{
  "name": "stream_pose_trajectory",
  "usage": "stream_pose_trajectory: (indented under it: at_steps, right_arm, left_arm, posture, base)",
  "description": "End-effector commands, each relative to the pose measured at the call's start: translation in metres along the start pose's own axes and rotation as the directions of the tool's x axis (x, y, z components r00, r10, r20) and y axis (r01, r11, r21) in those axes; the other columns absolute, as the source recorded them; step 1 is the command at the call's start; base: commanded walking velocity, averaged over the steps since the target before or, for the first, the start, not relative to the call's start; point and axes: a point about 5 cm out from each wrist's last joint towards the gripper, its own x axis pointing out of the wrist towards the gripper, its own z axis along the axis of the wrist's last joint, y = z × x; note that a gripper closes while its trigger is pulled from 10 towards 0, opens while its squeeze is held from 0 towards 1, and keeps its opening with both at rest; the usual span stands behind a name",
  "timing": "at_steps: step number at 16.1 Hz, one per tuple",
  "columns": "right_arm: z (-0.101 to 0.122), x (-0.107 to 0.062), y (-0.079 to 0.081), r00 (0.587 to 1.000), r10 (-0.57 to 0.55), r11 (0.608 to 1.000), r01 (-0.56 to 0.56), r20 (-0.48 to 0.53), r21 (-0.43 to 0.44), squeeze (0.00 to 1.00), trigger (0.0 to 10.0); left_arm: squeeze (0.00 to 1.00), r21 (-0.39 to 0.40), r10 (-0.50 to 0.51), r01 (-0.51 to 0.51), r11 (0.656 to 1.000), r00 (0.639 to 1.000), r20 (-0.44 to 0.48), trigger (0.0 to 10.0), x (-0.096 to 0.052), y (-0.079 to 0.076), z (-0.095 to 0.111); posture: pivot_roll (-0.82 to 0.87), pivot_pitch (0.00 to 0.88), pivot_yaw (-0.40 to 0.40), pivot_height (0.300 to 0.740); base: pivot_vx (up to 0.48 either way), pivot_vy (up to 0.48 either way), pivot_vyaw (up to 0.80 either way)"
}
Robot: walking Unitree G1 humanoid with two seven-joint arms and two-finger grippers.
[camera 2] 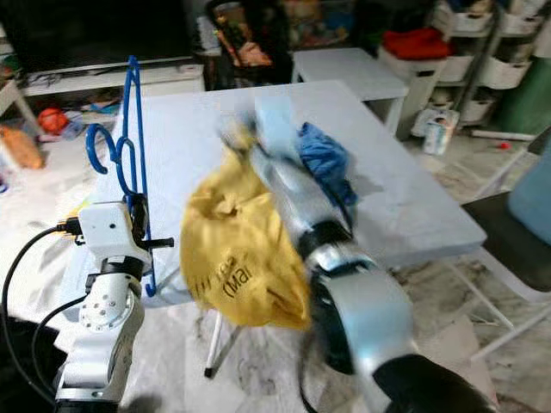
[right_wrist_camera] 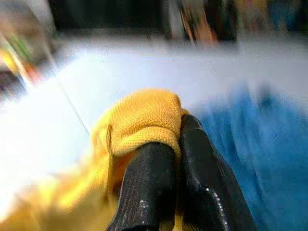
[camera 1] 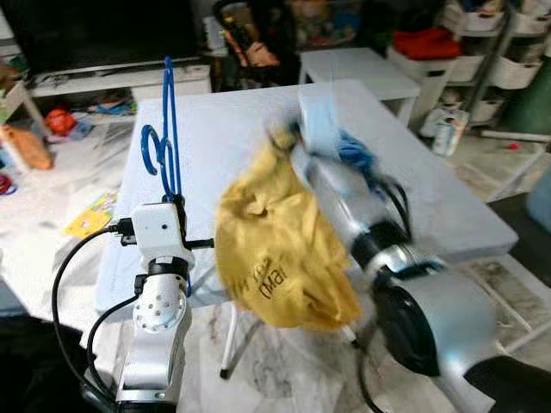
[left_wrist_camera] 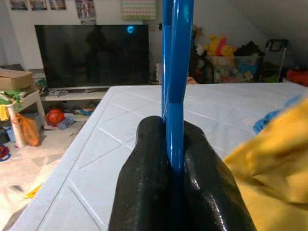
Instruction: Hang hanger
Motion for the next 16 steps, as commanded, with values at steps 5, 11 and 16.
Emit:
stream_pose_trajectory:
  at_steps: [5, 11, 16]
  right_arm:
    - [-0.026, -0.009, -0.026, 0.994, 0.074, 0.997, -0.076, -0.080, -0.022, 1.00, 10.0]
    - [-0.014, -0.024, -0.059, 0.951, 0.304, 0.940, -0.309, -0.057, -0.144, 1.00, 10.0]
    - [-0.002, -0.045, -0.063, 0.814, 0.580, 0.811, -0.574, 0.025, -0.113, 1.00, 10.0]
  left_arm:
    - [0.00, -0.005, -0.016, 0.016, 1.000, 0.996, -0.086, 10.0, -0.004, -0.002, -0.016]
    - [0.00, -0.011, -0.026, 0.025, 1.000, 0.995, -0.101, 10.0, -0.007, 0.000, -0.019]
    - [0.00, -0.019, -0.056, 0.055, 0.998, 0.994, -0.094, 10.0, -0.001, -0.003, -0.017]
  posture:
    - [-0.07, 0.000, 0.000, 0.740]
    - [-0.09, 0.000, 0.019, 0.740]
    - [-0.09, 0.000, 0.032, 0.740]
  base:
    - [0.000, 0.000, 0.00]
    - [0.000, 0.000, 0.00]
    - [0.000, 0.000, 0.00]
